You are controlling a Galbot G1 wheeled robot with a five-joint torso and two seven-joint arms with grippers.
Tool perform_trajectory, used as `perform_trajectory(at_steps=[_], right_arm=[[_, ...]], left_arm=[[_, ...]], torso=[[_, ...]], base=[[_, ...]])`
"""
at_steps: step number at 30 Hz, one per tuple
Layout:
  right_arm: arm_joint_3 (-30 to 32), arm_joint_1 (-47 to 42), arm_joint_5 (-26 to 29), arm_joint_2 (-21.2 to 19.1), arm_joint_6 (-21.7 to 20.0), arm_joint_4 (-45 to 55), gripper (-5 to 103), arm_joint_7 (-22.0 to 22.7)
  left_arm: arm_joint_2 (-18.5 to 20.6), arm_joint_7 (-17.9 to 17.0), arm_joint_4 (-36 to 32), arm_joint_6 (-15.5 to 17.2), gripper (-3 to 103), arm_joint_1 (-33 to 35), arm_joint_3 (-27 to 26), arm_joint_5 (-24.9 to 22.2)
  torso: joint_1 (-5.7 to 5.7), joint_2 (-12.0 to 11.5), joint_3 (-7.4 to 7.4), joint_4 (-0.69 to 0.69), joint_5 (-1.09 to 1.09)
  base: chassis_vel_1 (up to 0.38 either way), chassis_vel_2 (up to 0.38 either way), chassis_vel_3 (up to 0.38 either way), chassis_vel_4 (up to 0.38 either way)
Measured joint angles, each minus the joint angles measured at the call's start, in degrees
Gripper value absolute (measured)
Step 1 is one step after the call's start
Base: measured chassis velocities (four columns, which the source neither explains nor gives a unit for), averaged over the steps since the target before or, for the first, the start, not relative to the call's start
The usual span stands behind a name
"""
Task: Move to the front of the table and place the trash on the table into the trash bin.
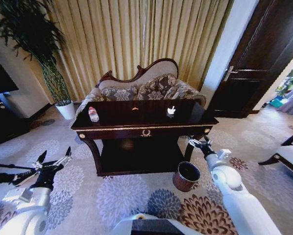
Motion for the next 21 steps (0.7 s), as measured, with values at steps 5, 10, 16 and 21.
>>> perform_trajectory(at_steps=[5,10,16,21], right_arm=[[0.6,-2.2,-0.4,0.6,-2.0,3.3,100,0.9],[0.6,-2.2,-1.5,1.2,-2.2,3.4,100,1.6],[-0.2,-1.9,-2.3,1.8,-1.7,2.8,100,1.7],[-0.5,-1.2,-2.7,1.9,-1.5,2.7,100,1.7]], left_arm=[[1.7,-0.9,0.4,1.1,100,-1.9,0.2,-0.8],[3.4,-2.0,1.0,2.9,100,-4.2,0.5,-2.4],[4.1,-2.4,0.5,3.8,100,-4.5,0.3,-3.6],[4.5,-2.4,0.2,3.9,100,-4.6,0.0,-3.7]], torso=[[0.0,0.0,0.0,-0.02,0.02],[0.0,0.0,0.0,-0.01,0.01],[0.0,0.0,0.0,-0.01,0.02],[0.0,0.0,0.01,0.0,0.01]], base=[[0.0,0.0,0.0,0.0],[0.0,0.0,0.0,0.0],[0.0,0.0,0.0,0.0],[0.0,0.0,0.0,0.0]])
